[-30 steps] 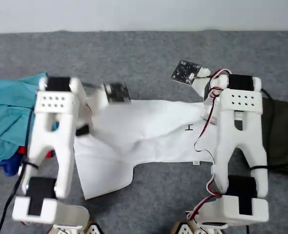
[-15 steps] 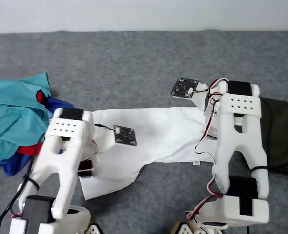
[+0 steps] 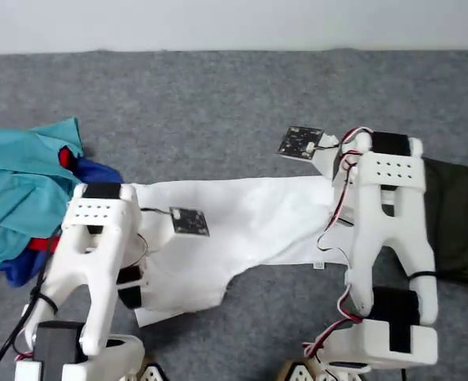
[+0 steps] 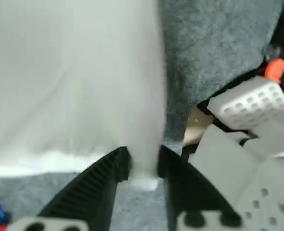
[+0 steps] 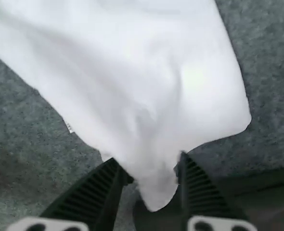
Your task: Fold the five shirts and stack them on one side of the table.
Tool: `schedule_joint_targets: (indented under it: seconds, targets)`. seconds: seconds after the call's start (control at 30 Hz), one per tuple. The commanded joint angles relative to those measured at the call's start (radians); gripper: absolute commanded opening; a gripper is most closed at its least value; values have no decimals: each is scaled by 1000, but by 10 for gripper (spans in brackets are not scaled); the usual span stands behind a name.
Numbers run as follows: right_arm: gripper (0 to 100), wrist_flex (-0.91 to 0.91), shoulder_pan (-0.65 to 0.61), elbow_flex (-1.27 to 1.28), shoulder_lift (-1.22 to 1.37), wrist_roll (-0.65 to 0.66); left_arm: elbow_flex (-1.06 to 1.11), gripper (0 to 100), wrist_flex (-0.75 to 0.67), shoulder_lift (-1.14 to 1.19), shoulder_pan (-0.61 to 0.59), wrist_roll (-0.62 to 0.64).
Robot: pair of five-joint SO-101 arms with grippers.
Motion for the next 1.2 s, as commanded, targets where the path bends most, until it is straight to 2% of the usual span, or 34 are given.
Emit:
schedule_joint_targets:
  seconds: [0.0,0.23,0.33,0.5,0.63,0.77,1.0,1.17]
  targets:
    - [195,27,28,-12,-99,9,-94,148,28,-43,-38,57]
    - [196,35,35,-14,-179,9,-265,158,23,-43,-106,61]
    - [195,2,35,-12,-200,3,-351,155,-38,-35,-127,158]
    - [194,-142,5,-11,-120,-207,-343,111,-256,-12,-91,399]
    - [194,-170,-25,-14,-59,-374,-338,40,-331,117,-11,477]
    - [194,-170,-25,-9,-56,-503,-406,25,-396,296,12,531]
    - [194,-139,-16,-9,-56,-566,-677,23,-394,620,-23,543]
    - [194,-148,-16,-9,-48,-568,-889,23,-290,790,-31,543]
